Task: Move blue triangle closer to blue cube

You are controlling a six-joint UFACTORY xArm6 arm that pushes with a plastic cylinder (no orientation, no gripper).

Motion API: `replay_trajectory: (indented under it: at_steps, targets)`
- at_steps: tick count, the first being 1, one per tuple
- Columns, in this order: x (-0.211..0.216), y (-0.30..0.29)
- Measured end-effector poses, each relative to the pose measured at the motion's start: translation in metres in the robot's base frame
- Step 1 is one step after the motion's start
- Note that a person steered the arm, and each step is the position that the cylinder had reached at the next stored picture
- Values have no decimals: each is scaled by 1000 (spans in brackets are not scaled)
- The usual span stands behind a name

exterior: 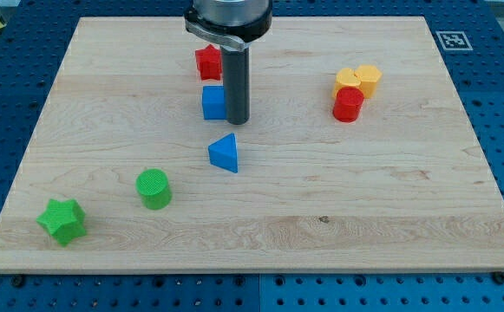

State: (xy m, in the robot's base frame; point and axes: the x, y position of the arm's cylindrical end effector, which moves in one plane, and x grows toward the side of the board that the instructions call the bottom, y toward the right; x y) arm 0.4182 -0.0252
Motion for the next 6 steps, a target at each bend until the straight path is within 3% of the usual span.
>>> replay_trajectory:
  at_steps: [1, 2, 3, 6]
  targets:
    - [13, 23]
    - [64, 63]
    - [114, 65]
    - [116, -7]
